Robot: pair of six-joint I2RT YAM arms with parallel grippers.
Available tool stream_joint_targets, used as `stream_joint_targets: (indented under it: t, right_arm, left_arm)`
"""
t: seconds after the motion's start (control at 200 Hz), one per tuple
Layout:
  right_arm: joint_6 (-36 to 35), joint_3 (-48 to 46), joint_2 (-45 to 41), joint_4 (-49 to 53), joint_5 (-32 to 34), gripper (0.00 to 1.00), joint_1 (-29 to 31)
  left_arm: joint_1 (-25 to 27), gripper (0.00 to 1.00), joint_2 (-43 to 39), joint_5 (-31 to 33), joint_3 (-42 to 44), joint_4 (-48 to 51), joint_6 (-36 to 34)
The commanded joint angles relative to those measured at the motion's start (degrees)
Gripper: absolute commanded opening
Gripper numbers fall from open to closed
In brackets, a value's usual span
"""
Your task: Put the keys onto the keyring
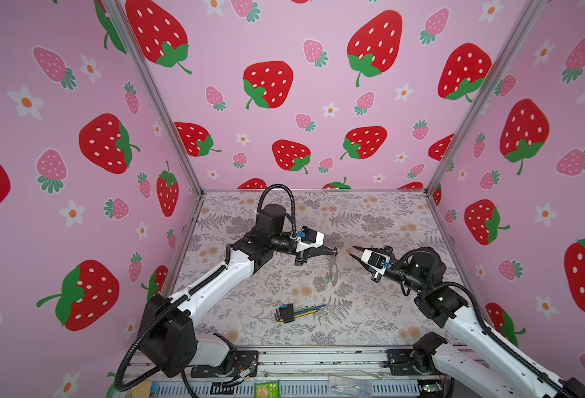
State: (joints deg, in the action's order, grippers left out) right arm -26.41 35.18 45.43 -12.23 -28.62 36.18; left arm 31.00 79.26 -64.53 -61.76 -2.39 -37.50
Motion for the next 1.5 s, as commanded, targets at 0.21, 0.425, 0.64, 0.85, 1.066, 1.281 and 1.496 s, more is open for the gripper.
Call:
stream_joint_targets:
  t: [0.21,0.425,0.64,0.85,1.066,1.281,1.496]
  right_arm:
    - [2.3,8.4,2.1,5.3,-10.4,0.18,-0.2]
    - [-0.4,10.3,3.1,8.5,-12.4,0.19,-0.1]
    - [1.7,11.8,5.8,9.4,-15.5,0.21,-0.1]
    - [3.4,12.0,6.3,9.1,-15.5,0.20,-0.1]
    - [3.3,11.6,6.3,8.7,-10.7,0.20,-0.1]
    - [-3.6,11.8,6.1,12.6,-8.5,0.20,0.0]
    - [-10.6,12.3,6.3,15.8,-9.3,0.21,0.3]
  left_arm:
    - [-0.1,0.00,0.0,-1.8,0.1,-6.9,7.5]
    - [0.0,0.00,-0.4,-0.5,0.1,-6.8,7.9]
    - [0.3,0.00,-0.1,-0.1,-0.2,-6.2,7.4]
    - [0.7,0.00,-0.4,1.7,-1.1,-3.7,4.7]
    - [1.3,0.00,-0.9,1.6,-1.6,-1.9,2.8]
    - [1.2,0.00,-0.6,0.7,-2.8,0.1,2.7]
    - [1.3,0.00,-0.2,-0.1,-3.3,0.3,3.7]
